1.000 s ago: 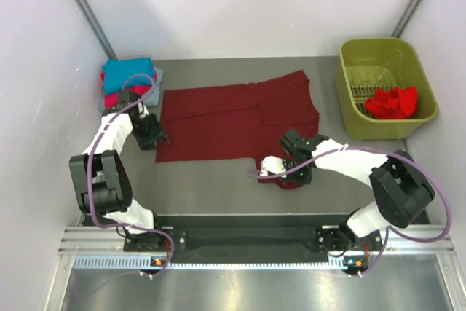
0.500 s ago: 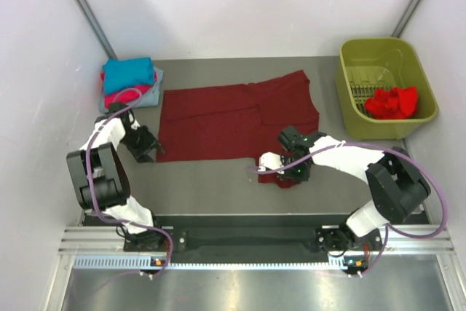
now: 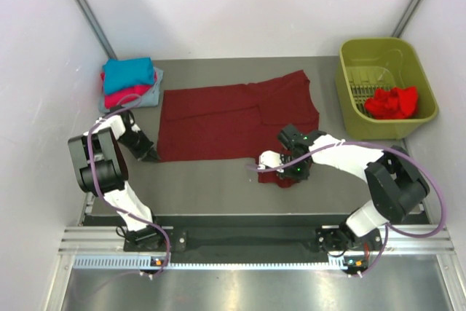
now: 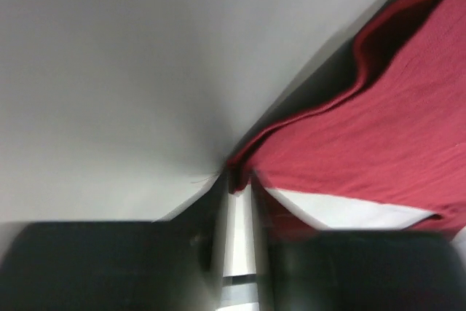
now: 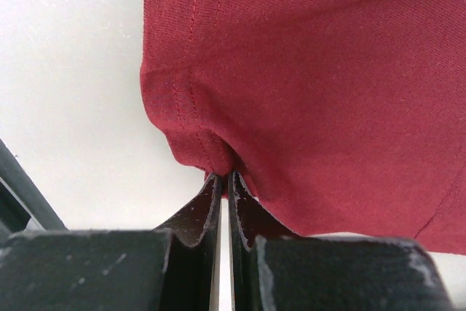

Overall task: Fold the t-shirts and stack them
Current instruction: Fold the tshirt

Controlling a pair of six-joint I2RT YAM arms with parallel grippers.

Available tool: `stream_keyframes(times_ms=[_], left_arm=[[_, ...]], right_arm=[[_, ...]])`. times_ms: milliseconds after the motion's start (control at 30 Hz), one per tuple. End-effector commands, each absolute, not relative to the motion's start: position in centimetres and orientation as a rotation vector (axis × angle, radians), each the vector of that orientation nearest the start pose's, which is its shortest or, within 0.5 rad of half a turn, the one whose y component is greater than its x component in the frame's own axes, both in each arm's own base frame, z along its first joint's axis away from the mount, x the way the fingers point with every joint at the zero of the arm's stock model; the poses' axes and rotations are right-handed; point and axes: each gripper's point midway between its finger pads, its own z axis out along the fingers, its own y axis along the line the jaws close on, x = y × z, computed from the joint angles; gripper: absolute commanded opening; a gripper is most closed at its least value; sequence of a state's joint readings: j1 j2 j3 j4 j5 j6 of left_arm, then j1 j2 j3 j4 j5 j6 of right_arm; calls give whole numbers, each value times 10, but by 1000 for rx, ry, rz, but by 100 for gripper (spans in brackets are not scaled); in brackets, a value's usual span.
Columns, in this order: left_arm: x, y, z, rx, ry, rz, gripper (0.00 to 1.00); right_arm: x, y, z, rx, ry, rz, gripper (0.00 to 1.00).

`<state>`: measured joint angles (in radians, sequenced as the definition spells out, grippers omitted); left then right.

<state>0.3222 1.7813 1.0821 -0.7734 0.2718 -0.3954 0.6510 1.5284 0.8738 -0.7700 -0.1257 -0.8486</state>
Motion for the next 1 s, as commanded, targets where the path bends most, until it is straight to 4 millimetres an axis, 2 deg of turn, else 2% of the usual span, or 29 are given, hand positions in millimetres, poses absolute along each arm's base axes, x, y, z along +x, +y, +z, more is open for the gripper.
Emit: stream_keyframes(times_ms=[0,33,100,200,267,333,367,433,467,533,567,633,667,733,767,833,867,900,967], left_arm=[[308,37,17,-1005,2795,-426,5],[308,38,18,-1003,2796,-424,0],[307,38,24,-984,2802,-417,0],[311,41,46,-946,2765,-425,0],[315,43,60,-926,2734,-437,0],[325,46,80,-877,2685,-443,0],[335,46,93,-843,2653,-469,0],[343,46,102,-812,2633,-480,0],[350,47,109,-800,2613,-488,0],[355,47,108,-793,2619,-508,0],[362,49,112,-788,2606,-511,0],[370,49,110,-786,2603,-532,0],[378,50,116,-768,2585,-535,0],[388,52,112,-749,2586,-541,0],[398,54,119,-723,2568,-537,0],[406,52,109,-707,2594,-553,0],[416,53,115,-680,2576,-548,0],[422,50,109,-654,2590,-548,0],[436,52,115,-616,2572,-531,0]], right_arm=[[216,152,32,-1989,2155,173,0],[218,151,33,-1974,2161,174,0],[223,151,35,-1927,2184,170,0],[245,148,46,-1756,2243,158,0],[267,143,63,-1600,2278,159,0],[286,132,76,-1478,2304,159,0],[300,132,90,-1416,2289,154,0],[317,122,102,-1329,2295,151,0],[329,122,115,-1288,2275,143,0],[341,117,121,-1235,2282,148,0],[350,118,130,-1215,2264,142,0],[361,116,132,-1186,2263,136,0],[367,116,138,-1169,2249,130,0],[377,113,140,-1134,2248,123,0],[381,114,144,-1121,2240,121,0],[390,112,142,-1104,2245,117,0],[396,114,147,-1101,2231,112,0],[400,114,148,-1094,2228,105,0],[413,113,153,-1077,2215,92,0]])
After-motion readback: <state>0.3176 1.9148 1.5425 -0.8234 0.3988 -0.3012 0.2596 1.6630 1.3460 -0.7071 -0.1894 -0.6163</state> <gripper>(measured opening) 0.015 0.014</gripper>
